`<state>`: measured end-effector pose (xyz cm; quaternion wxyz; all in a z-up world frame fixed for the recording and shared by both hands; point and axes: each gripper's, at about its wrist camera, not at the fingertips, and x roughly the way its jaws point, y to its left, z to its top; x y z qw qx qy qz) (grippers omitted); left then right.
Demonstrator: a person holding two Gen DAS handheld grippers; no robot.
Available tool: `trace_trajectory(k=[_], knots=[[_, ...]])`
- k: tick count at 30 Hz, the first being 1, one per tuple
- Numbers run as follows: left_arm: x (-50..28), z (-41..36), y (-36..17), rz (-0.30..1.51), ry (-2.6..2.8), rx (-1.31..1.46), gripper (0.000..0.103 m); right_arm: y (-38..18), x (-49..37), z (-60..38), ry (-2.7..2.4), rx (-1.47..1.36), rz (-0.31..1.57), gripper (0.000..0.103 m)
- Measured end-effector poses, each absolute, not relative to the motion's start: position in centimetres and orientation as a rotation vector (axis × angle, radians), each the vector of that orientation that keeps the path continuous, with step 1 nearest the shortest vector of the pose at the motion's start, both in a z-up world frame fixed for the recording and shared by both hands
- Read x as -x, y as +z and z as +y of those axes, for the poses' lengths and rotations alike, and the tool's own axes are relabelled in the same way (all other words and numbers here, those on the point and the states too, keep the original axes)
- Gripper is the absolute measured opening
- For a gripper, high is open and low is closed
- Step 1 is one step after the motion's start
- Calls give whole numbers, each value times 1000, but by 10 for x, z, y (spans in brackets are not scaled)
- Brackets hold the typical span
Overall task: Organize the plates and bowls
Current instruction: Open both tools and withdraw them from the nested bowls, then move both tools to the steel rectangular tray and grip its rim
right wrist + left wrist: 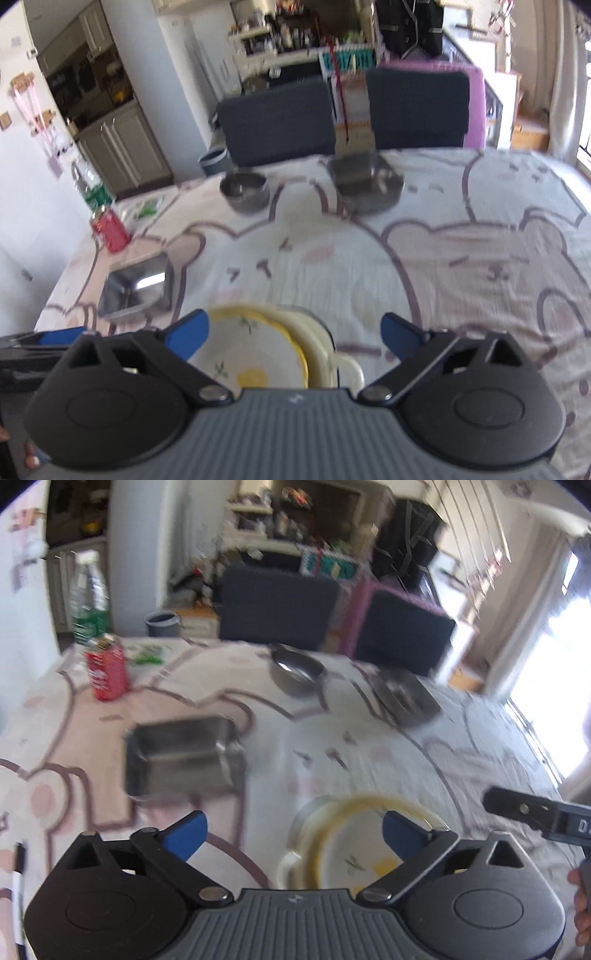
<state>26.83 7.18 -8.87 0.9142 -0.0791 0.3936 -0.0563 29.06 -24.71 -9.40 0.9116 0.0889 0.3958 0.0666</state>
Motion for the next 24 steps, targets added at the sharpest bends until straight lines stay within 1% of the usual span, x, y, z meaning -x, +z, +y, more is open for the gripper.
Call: trace_trajectory(k=[8, 15, 19, 21, 23, 24], knots=[[-290, 132, -92, 754, 84, 213, 103, -94, -318, -218, 245, -267, 773, 103], [-312, 169, -113, 771, 212, 237, 103, -115, -359, -167, 314, -182, 796, 103], [-322, 184, -121, 791, 219, 318, 103, -130, -386, -148, 330, -178, 840, 103], [-328, 189, -124, 800, 215, 356, 97, -135, -398, -136, 322, -159, 861, 102], [-334, 193, -128, 810, 209, 379, 78, -139, -411, -126, 296, -148, 869, 93], [-338, 194, -131, 817, 208, 386, 73, -141, -417, -121, 304, -152, 872, 80]])
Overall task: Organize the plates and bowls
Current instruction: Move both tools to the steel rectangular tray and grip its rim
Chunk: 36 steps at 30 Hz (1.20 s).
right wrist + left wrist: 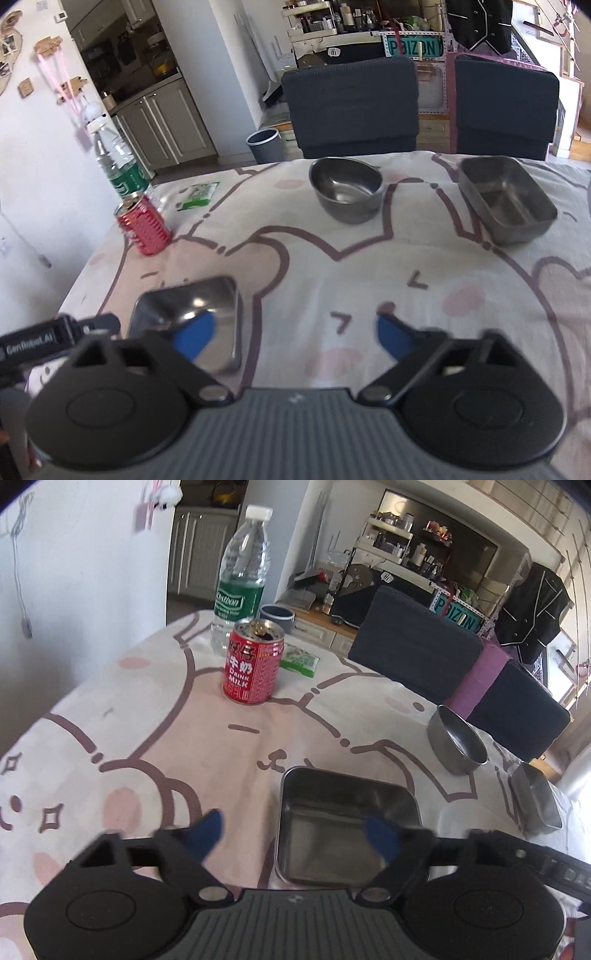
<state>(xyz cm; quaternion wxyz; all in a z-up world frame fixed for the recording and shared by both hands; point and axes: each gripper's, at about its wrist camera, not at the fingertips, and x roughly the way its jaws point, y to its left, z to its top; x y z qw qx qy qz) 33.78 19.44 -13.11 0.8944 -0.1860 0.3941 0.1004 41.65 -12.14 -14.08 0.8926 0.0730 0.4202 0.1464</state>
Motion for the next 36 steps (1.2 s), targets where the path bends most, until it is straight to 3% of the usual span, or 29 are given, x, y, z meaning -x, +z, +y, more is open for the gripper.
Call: trace_trajectory(k=[1, 5, 10, 14, 16, 19, 21, 36], knots=[[-341, 196, -134, 827, 204, 390, 65, -144, -424, -116, 326, -163, 885, 71], [-353, 202, -148, 865, 188, 415, 47, -161, -444, -100, 409, -200, 940, 65], [-367, 204, -163, 908, 167, 433, 27, -179, -454, -87, 454, -225, 972, 51], [-372, 204, -165, 919, 156, 426, 25, -187, -460, -74, 481, -213, 994, 37], [-374, 206, -166, 924, 155, 424, 24, -192, -463, -70, 488, -205, 1004, 20], [-375, 207, -168, 944, 160, 397, 8, -195, -464, -66, 495, -192, 1005, 10], [-374, 208, -168, 953, 157, 396, 2, -195, -464, -65, 494, -187, 993, 7], [-340, 154, -96, 784, 49, 336, 3, -135, -429, -120, 461, -217, 855, 6]])
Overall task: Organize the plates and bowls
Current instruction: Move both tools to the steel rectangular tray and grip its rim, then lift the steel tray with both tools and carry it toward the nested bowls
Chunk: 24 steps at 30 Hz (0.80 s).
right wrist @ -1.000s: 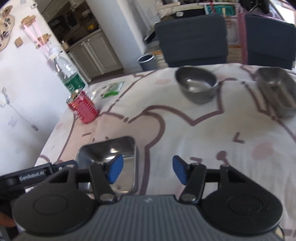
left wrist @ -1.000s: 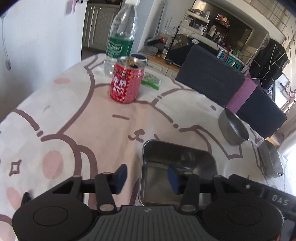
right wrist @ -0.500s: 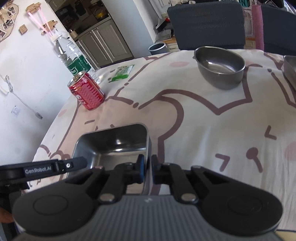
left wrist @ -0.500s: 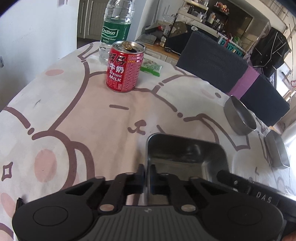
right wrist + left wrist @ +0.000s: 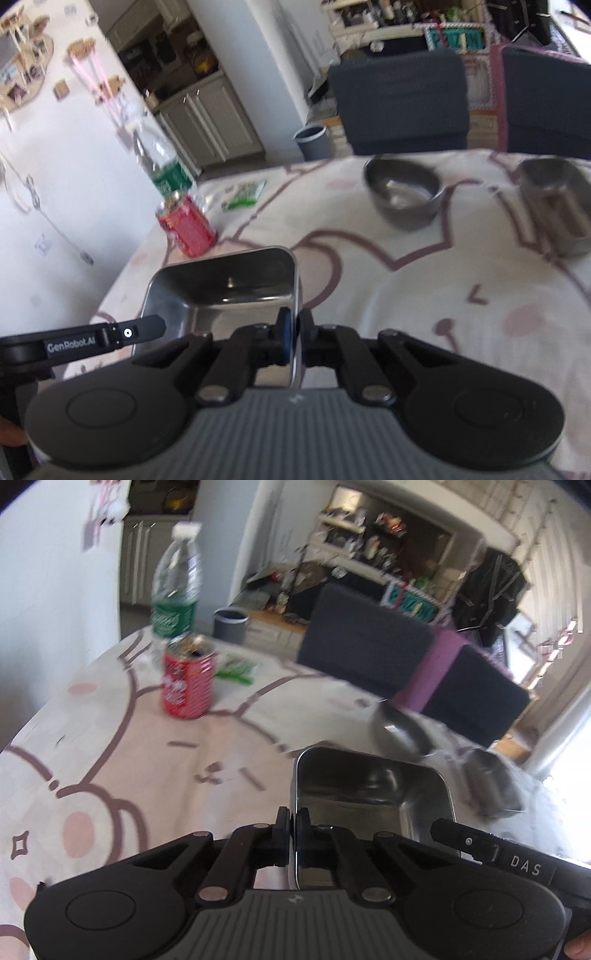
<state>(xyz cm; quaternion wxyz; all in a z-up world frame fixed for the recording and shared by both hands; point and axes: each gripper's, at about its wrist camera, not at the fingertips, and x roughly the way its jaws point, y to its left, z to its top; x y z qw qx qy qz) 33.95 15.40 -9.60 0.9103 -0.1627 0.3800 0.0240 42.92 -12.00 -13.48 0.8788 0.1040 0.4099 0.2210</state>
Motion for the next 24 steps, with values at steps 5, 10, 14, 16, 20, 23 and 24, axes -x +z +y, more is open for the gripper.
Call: trace_trajectory(k=[5, 10, 14, 16, 20, 23, 24], knots=[[-324, 112, -68, 732, -35, 328, 4, -105, -405, -164, 410, -249, 799, 6], [-310, 65, -50, 702, -124, 310, 4, -83, -376, -216, 334, -282, 764, 6], [-303, 28, -46, 704, -188, 316, 4, -69, -356, -253, 275, -291, 736, 6], [-302, 7, -46, 712, -220, 315, 4, -64, -345, -271, 238, -284, 726, 6], [-301, -31, -51, 734, -286, 315, 4, -64, -328, -303, 165, -297, 719, 6], [-300, -60, -57, 760, -326, 309, 4, -65, -320, -328, 108, -310, 720, 6], [-299, -69, -60, 771, -337, 307, 4, -66, -318, -331, 92, -310, 720, 6]])
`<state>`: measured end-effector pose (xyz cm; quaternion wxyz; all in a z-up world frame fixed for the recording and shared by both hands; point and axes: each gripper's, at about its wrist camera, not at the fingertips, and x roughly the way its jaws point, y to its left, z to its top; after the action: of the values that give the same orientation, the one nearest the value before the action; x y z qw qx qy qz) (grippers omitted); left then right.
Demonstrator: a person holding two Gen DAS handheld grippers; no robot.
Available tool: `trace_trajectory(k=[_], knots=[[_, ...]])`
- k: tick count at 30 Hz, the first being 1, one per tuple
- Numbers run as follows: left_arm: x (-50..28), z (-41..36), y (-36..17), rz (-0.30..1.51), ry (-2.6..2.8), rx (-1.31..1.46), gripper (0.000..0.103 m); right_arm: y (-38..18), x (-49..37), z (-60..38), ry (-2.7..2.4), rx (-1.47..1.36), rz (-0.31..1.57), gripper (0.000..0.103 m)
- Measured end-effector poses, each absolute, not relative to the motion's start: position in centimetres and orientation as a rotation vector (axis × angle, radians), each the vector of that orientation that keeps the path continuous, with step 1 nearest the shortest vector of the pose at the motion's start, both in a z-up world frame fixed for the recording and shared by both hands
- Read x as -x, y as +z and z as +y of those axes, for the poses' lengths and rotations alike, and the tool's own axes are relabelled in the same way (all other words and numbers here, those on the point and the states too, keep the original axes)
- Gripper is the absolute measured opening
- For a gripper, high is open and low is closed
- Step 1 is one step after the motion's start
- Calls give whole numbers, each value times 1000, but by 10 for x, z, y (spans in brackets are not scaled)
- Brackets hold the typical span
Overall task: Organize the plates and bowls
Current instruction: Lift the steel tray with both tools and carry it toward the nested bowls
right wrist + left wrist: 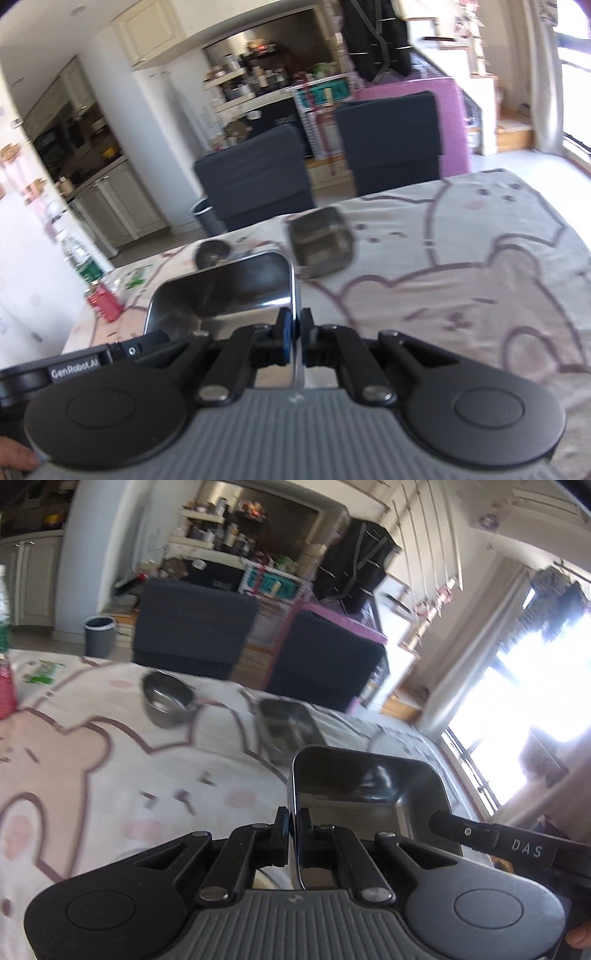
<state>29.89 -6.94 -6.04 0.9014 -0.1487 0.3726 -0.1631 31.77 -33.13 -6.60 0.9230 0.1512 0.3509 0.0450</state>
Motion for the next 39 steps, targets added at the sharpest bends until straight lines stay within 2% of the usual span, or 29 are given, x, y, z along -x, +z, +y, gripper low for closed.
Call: trace_trajectory(k=[18, 39], knots=[[-304, -193, -132, 1024, -504, 152, 7, -121, -301, -435, -162, -306, 904, 7], [-315, -220, -171, 1145, -535, -38, 10, -186, -328, -451, -187, -239, 1147, 7]])
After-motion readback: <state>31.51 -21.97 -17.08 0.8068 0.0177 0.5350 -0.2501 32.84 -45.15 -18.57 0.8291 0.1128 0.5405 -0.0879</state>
